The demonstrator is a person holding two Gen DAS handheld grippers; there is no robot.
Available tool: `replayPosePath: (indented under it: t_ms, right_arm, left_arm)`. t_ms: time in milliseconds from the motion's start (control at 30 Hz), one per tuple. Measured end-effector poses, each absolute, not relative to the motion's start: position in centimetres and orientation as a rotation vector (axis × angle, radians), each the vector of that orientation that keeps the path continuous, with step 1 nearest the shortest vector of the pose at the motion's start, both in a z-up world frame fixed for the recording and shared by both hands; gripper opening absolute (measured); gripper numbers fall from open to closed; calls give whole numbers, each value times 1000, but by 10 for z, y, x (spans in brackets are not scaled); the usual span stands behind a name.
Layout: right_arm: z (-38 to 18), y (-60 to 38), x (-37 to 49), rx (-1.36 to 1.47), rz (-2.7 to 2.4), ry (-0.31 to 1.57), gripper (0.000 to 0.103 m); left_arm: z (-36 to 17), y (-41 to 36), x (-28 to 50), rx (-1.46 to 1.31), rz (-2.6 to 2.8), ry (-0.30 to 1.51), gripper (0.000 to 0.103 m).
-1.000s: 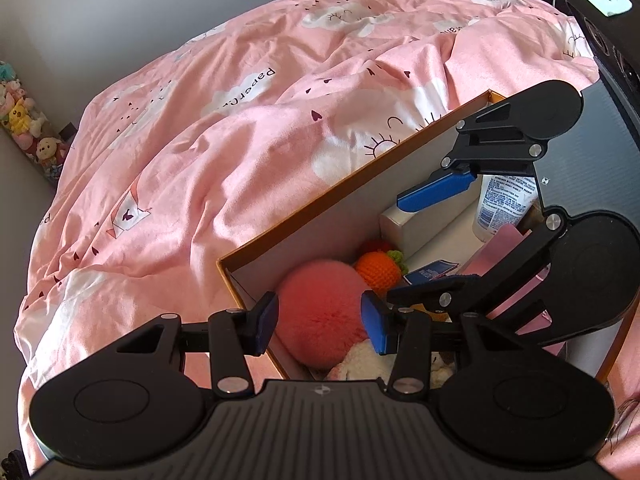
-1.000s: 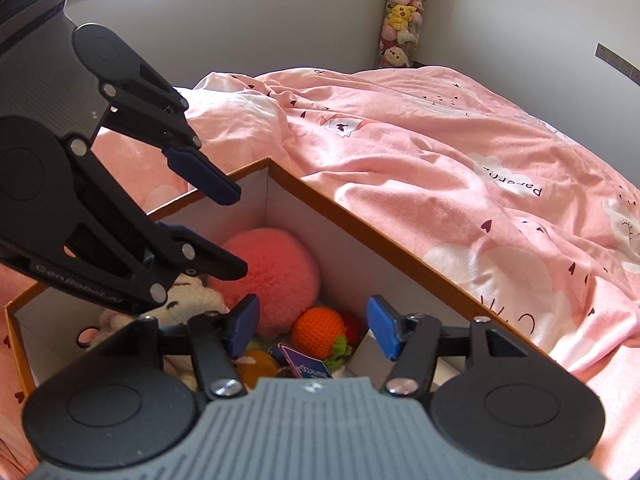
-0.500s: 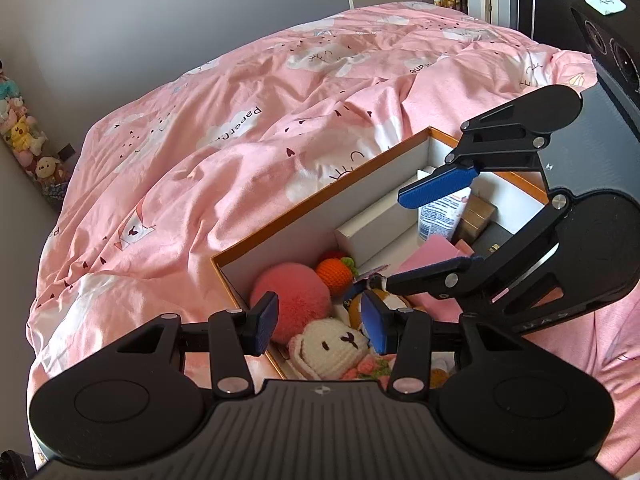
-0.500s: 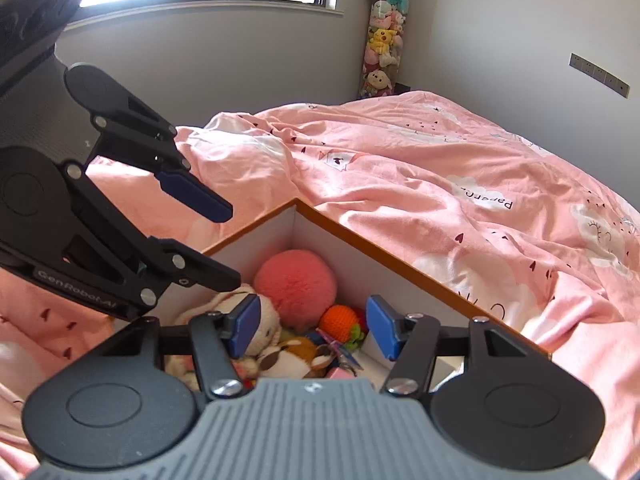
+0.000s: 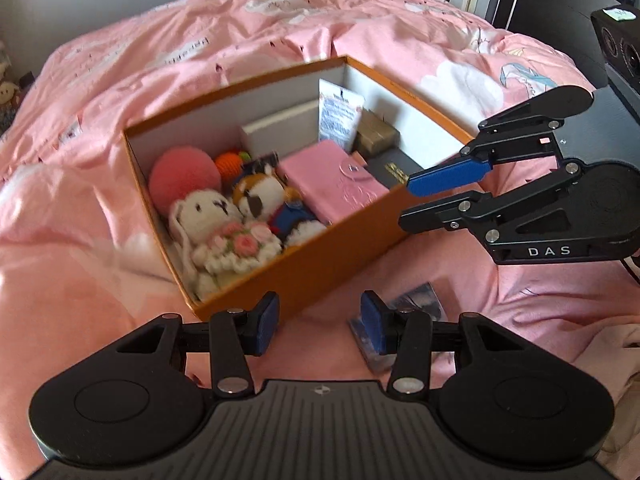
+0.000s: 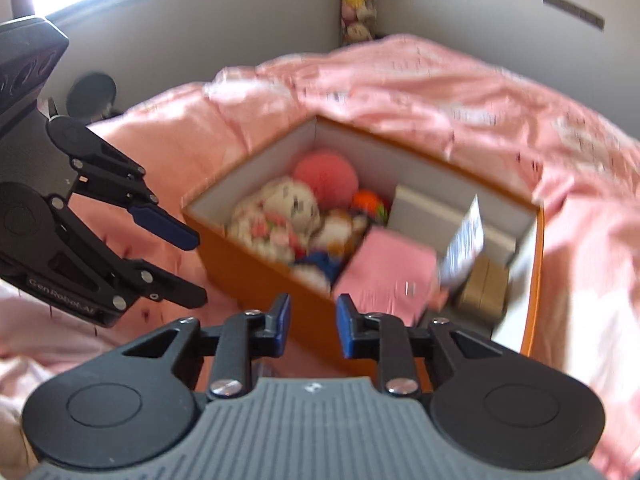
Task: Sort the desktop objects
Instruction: 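Withdraw both tools toward the picture card box and round compact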
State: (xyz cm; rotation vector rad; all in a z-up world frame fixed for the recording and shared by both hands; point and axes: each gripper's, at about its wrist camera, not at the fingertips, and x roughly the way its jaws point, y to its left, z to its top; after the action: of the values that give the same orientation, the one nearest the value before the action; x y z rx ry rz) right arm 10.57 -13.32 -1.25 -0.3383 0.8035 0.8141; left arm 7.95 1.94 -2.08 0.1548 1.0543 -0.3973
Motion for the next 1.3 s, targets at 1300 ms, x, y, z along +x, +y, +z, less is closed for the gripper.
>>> replayPosePath:
  t_ms: [1300]
  right_arm:
    - [-102,-174,97,-291,737,1370,41]
  left_arm:
    - [-99,-31,32,120,-519,1475,48]
